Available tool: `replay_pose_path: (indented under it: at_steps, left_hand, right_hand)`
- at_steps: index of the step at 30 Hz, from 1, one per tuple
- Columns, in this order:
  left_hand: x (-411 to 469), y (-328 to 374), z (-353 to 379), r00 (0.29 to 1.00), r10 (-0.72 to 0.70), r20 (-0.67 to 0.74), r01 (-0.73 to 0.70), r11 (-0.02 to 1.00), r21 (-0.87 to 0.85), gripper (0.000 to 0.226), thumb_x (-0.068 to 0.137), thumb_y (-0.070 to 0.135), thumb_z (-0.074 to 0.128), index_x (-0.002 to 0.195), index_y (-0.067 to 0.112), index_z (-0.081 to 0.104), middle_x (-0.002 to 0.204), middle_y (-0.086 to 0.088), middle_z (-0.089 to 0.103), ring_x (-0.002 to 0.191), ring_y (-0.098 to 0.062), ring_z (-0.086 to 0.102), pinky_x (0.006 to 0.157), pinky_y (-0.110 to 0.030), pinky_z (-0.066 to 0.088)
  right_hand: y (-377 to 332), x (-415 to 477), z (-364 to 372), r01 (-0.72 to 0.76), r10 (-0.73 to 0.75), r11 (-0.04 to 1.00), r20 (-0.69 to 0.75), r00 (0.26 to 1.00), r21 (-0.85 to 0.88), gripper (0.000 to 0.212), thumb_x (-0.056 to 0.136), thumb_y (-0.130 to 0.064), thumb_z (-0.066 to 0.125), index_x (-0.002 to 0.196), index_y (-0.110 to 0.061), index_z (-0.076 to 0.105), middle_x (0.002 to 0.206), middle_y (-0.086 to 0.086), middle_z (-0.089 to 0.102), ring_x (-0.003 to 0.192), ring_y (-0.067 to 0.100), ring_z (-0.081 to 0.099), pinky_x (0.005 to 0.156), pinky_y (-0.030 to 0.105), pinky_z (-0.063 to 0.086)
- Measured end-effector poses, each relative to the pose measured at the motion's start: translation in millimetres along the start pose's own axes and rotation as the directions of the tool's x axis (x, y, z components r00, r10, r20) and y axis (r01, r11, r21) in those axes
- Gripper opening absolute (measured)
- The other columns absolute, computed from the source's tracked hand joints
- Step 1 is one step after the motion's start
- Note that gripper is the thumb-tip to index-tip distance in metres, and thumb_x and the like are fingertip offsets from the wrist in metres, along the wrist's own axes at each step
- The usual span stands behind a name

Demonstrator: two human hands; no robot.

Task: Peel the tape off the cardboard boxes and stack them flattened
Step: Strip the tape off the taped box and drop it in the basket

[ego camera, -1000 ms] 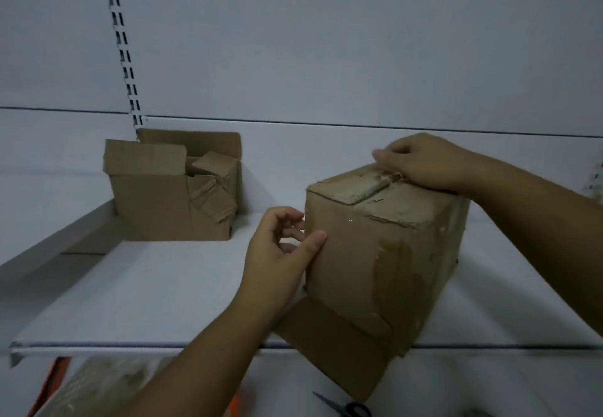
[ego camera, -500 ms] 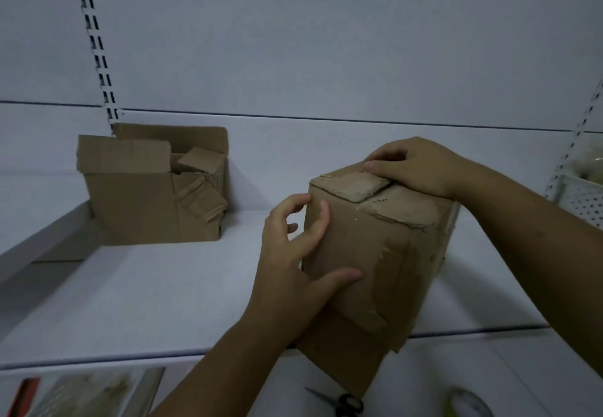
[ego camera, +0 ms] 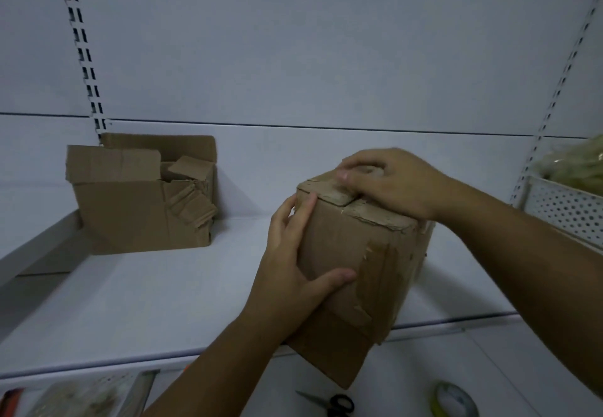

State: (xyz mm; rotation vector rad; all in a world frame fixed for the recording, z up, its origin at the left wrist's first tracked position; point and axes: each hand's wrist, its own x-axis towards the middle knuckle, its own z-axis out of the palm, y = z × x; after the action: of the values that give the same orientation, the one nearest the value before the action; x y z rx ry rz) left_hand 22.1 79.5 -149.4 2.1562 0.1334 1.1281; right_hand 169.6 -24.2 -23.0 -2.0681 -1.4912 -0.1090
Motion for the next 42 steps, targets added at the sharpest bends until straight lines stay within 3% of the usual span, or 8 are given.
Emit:
replay_pose_path:
  at_steps: [4,9,19,25,28,34,39,42]
  left_hand:
    - [4.7,5.8,0.9,1.000,-0.025,-0.017,0.024,0.999,-0.043,0.080,0.065,0.068,0.056,0.133,0.060,0.014,0.152,0.015,0.016,0.133,0.005,0.024,0.104,-0.021,0.032]
    - [17.3,16.7,2.1,0.987,0.001,-0.164,-0.004,1.000,-0.017,0.066,0.066,0.067,0.057,0.125,0.057,0.029,0.146,0.019,0.028,0.125,0.016,0.027,0.092,0.002,0.029]
    - [24.1,24.9,1.9,0.972,0.086,-0.221,-0.078,0.996,0.042,0.031,0.083,0.049,0.048,0.113,0.052,0.043,0.129,0.029,0.037,0.122,0.010,0.036,0.096,-0.003,0.031]
    - [25.0,29.2,1.1,0.919,0.280,-0.277,-0.213,0.945,0.249,0.028,0.088,0.025,0.050,0.110,0.010,0.061,0.116,0.005,0.048,0.113,-0.009,0.045,0.096,-0.012,0.035]
    - [21.5,28.7,-5.3,0.932,0.225,-0.285,-0.183,0.969,0.166,0.020,0.085,0.017,0.059,0.105,0.013,0.059,0.111,0.003,0.052,0.108,-0.014,0.051,0.094,-0.021,0.042]
    - [-6.7,17.5,-11.9,0.979,-0.032,-0.203,0.049,0.996,0.078,0.037,0.067,0.042,0.070,0.098,0.042,0.049,0.106,0.022,0.050,0.099,0.001,0.051,0.077,-0.010,0.046]
    - [-8.9,15.2,-11.9,0.976,0.145,-0.161,-0.077,0.928,0.365,0.047,0.069,0.046,0.066,0.105,0.015,0.064,0.109,0.000,0.061,0.100,-0.013,0.055,0.086,-0.018,0.043]
    - [0.4,18.2,-19.5,0.967,0.241,-0.080,-0.180,0.873,0.453,0.061,0.070,0.045,0.065,0.120,0.013,0.057,0.130,-0.006,0.054,0.124,-0.016,0.045,0.102,-0.014,0.030]
  right_hand:
    - [-2.2,1.9,3.3,-0.008,0.014,0.999,0.100,0.995,-0.053,0.050,0.067,-0.072,0.052,0.107,-0.043,0.060,0.115,-0.019,0.059,0.106,0.005,0.052,0.088,0.027,0.040]
    - [-3.9,6.8,6.3,-0.019,0.021,1.000,0.140,0.990,-0.019,0.060,0.060,-0.081,0.049,0.105,-0.041,0.058,0.112,-0.017,0.059,0.104,0.006,0.053,0.083,0.028,0.041]
    - [-2.0,6.5,6.0,-0.003,0.000,1.000,0.160,0.987,0.019,0.073,0.050,-0.084,0.040,0.105,-0.040,0.059,0.109,-0.017,0.060,0.102,0.004,0.053,0.088,0.030,0.044]
    - [-1.0,6.0,5.2,-0.008,0.006,1.000,0.160,0.987,0.013,0.050,0.071,-0.071,0.049,0.107,-0.038,0.059,0.109,-0.016,0.060,0.102,0.005,0.053,0.087,0.029,0.043]
    - [-1.8,4.7,3.8,-0.025,0.021,0.999,0.155,0.988,0.024,0.042,0.073,-0.068,0.051,0.103,-0.039,0.060,0.107,-0.017,0.059,0.100,0.003,0.053,0.083,0.027,0.042]
    - [-1.9,6.7,4.4,-0.039,0.033,0.999,0.157,0.987,0.034,0.042,0.073,-0.067,0.053,0.102,-0.038,0.061,0.105,-0.020,0.057,0.101,0.004,0.051,0.076,0.022,0.038]
    - [-2.5,6.7,5.4,-0.038,0.032,0.999,0.153,0.988,0.038,0.042,0.073,-0.066,0.054,0.102,-0.037,0.061,0.107,-0.017,0.058,0.101,0.005,0.052,0.081,0.027,0.038]
    - [-3.2,6.0,5.0,-0.034,0.027,0.999,0.148,0.989,0.039,0.042,0.073,-0.066,0.054,0.102,-0.036,0.061,0.104,-0.018,0.059,0.099,0.003,0.052,0.080,0.026,0.039]
